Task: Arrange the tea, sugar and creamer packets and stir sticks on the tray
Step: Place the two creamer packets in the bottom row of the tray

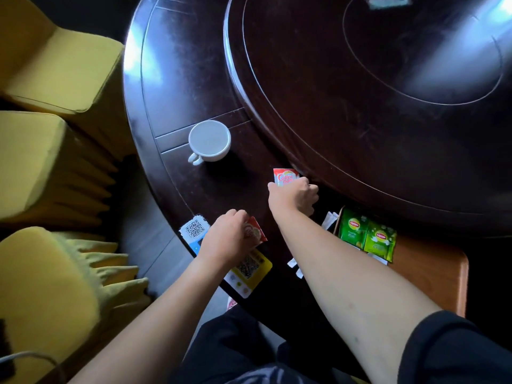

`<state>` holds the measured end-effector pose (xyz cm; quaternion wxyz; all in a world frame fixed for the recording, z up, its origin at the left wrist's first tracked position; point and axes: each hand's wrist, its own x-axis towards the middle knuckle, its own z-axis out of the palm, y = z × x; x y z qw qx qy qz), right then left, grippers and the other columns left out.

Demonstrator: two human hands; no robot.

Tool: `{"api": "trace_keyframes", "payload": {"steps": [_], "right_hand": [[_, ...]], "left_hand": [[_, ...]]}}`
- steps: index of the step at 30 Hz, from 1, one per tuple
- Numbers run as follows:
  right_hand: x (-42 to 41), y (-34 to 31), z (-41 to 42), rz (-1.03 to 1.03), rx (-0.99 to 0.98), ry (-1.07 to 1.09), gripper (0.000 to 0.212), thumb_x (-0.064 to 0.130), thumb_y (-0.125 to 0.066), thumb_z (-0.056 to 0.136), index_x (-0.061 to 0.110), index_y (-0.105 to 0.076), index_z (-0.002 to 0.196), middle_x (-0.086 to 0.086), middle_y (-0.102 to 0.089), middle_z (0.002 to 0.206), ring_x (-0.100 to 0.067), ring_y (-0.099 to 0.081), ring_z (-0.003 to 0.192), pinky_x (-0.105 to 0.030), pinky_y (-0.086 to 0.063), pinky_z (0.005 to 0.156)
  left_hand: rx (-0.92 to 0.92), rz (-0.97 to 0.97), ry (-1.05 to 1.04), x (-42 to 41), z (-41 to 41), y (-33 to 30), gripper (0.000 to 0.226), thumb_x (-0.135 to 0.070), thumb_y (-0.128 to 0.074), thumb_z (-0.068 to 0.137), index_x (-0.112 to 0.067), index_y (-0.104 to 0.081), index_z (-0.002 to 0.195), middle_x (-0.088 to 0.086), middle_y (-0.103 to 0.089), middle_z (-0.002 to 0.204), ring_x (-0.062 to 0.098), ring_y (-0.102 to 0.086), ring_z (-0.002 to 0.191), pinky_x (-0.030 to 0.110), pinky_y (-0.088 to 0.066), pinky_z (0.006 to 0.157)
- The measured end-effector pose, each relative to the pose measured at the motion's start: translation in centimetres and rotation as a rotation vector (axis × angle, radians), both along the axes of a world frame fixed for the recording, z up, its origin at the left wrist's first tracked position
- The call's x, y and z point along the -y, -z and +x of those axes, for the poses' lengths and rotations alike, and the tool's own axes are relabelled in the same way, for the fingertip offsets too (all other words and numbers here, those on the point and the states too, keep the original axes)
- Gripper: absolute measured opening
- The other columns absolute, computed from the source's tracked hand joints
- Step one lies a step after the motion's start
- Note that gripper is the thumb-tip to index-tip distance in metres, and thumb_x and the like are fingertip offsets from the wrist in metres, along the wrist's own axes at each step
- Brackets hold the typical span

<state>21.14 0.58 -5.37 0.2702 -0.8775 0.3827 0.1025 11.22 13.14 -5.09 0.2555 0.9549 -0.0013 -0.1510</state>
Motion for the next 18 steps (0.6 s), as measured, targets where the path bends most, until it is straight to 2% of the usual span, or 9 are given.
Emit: {"api": "trace_keyframes", "payload": {"steps": [4,8,13,18], "right_hand": [[-0.4,-0.2,0.8,0.047,0.006,0.118,0.064,0.046,-0.079,0.078,0.009,-0.057,0.125,-0.016,-0.048,0.13,-0.034,-0.049,0.119,-0.05,-0.049,0.092],[0.1,-0.4,1.3,0.088,-0.012,0.17,0.07,0.03,-0.087,0.075,0.008,-0.051,0.131,-0.019,-0.049,0.136,-0.036,-0.05,0.124,-0.05,-0.049,0.095],[0.2,-0.5,1.4,0.117,0.022,0.177,0.07,0.035,-0.085,0.077,0.007,-0.049,0.13,-0.018,-0.057,0.135,-0.037,-0.056,0.122,-0.047,-0.049,0.096],[0.2,-0.4,0.7,0.138,0.009,0.153,0.066,0.036,-0.086,0.076,0.008,-0.056,0.127,-0.015,-0.061,0.131,-0.035,-0.059,0.118,-0.046,-0.051,0.097]], "left_hand": [[-0.034,-0.026,-0.105,-1.0,0.0,-0.6,0.037,-0.043,-0.077,0.072,-0.019,-0.057,0.091,-0.002,-0.057,0.091,0.021,-0.059,0.085,0.033,-0.046,0.064],[-0.06,-0.044,-0.161,-1.7,-0.1,-0.7,0.033,-0.043,-0.076,0.074,-0.023,-0.057,0.092,-0.005,-0.058,0.092,0.018,-0.059,0.083,0.033,-0.049,0.064],[-0.058,-0.096,-0.208,-2.5,-0.4,-0.6,0.029,-0.044,-0.075,0.075,-0.028,-0.055,0.088,-0.01,-0.055,0.087,0.012,-0.054,0.075,0.028,-0.038,0.058],[-0.075,-0.138,-0.273,-3.6,-0.5,-0.7,0.021,-0.04,-0.074,0.076,-0.029,-0.059,0.085,-0.011,-0.06,0.086,0.012,-0.056,0.076,0.027,-0.038,0.056]]}}
